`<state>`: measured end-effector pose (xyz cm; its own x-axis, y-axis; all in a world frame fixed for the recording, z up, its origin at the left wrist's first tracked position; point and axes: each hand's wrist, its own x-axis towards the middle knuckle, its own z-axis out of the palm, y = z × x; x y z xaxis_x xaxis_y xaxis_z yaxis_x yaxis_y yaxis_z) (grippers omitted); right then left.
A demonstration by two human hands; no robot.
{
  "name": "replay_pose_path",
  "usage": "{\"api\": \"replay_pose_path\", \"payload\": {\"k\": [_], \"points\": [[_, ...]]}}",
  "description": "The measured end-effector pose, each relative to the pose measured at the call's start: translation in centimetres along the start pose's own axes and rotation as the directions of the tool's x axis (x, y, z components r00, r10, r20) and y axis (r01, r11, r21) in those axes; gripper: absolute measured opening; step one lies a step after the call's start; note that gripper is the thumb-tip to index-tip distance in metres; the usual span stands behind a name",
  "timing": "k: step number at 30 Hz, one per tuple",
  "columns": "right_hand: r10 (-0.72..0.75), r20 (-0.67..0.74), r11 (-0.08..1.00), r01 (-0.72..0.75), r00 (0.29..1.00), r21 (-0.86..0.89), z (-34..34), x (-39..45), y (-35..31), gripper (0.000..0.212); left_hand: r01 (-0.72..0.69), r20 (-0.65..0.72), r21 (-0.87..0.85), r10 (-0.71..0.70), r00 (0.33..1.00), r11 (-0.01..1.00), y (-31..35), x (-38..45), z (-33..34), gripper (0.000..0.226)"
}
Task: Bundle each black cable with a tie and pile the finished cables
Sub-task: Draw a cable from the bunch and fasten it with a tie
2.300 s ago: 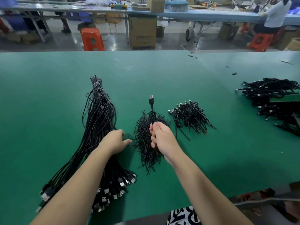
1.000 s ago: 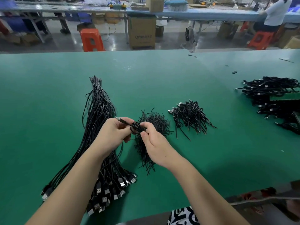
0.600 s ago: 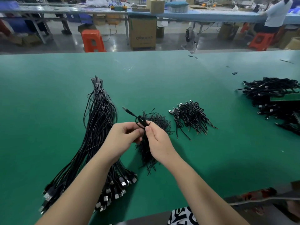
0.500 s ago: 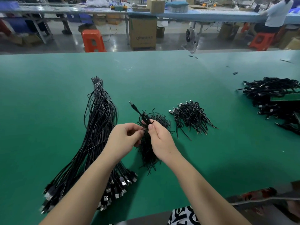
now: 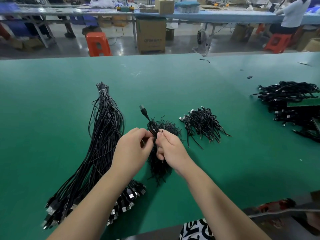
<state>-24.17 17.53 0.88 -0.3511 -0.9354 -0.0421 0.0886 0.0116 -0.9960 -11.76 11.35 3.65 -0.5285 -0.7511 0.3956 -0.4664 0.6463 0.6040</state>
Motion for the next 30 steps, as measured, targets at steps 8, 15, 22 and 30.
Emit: {"api": "replay_pose_path", "payload": {"k": [8, 15, 22, 30], "points": [[0.010, 0.053, 0.997, -0.014, 0.999, 0.078, 0.3, -0.3, 0.2, 0.026, 0.116, -0.089, -0.069, -0.122, 0.989, 0.991, 0.0, 0.1, 0.5, 0.013], [0.015, 0.024, 0.991, -0.018, 1.000, 0.133, 0.2, -0.2, 0.0, 0.048, -0.060, -0.089, 0.006, 0.061, 0.994, 0.998, -0.3, -0.3, 0.5, 0.005], [0.076, 0.082, 0.969, -0.093, 0.994, 0.230, -0.3, -0.4, -0.2, 0.036, -0.538, -0.075, 0.362, 0.599, 0.798, 0.761, -2.2, 0.0, -0.1, 0.006], [0.243, 0.319, 0.897, -0.337, 0.916, 0.287, -1.4, -0.5, -2.0, 0.047, -0.682, -0.014, 0.302, 0.719, 0.695, 0.666, -3.1, 0.5, -1.2, 0.025]]}}
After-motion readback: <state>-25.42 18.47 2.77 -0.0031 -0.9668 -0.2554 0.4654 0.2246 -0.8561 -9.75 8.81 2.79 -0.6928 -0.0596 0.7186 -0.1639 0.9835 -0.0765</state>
